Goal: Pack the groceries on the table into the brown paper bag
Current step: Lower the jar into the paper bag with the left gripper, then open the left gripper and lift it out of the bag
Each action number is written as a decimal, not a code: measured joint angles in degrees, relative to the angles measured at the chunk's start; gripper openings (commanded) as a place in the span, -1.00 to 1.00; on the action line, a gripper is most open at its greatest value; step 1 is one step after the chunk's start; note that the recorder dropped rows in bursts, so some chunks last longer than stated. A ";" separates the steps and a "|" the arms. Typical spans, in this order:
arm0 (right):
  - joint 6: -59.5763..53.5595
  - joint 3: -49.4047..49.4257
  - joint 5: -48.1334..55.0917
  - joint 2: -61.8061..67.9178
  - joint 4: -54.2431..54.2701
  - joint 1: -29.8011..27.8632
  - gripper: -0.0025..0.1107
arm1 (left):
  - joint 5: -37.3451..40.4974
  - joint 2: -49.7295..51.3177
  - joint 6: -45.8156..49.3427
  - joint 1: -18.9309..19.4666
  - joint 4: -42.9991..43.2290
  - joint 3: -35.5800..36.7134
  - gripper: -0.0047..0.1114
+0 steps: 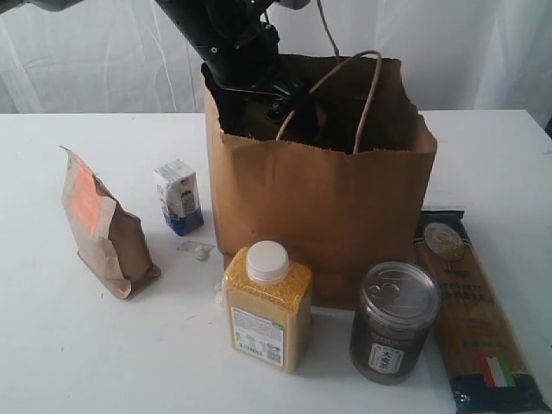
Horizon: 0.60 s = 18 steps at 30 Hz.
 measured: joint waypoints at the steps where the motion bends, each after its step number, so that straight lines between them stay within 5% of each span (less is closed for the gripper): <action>1: 0.00 0.00 0.00 0.00 0.00 0.00 -0.96 | -0.32 0.00 -0.11 0.00 0.00 0.00 0.47; 4: 0.00 0.00 0.00 0.00 0.00 0.00 -0.96 | -1.33 0.00 -1.25 0.00 0.00 0.00 0.58; 7: 0.00 0.00 0.00 0.00 0.00 0.00 -0.96 | -2.54 0.00 -4.18 -0.12 1.45 0.00 0.88; 18: 0.00 0.00 0.00 0.00 0.00 0.00 -0.96 | -2.00 0.58 -5.87 -0.12 5.22 0.00 0.89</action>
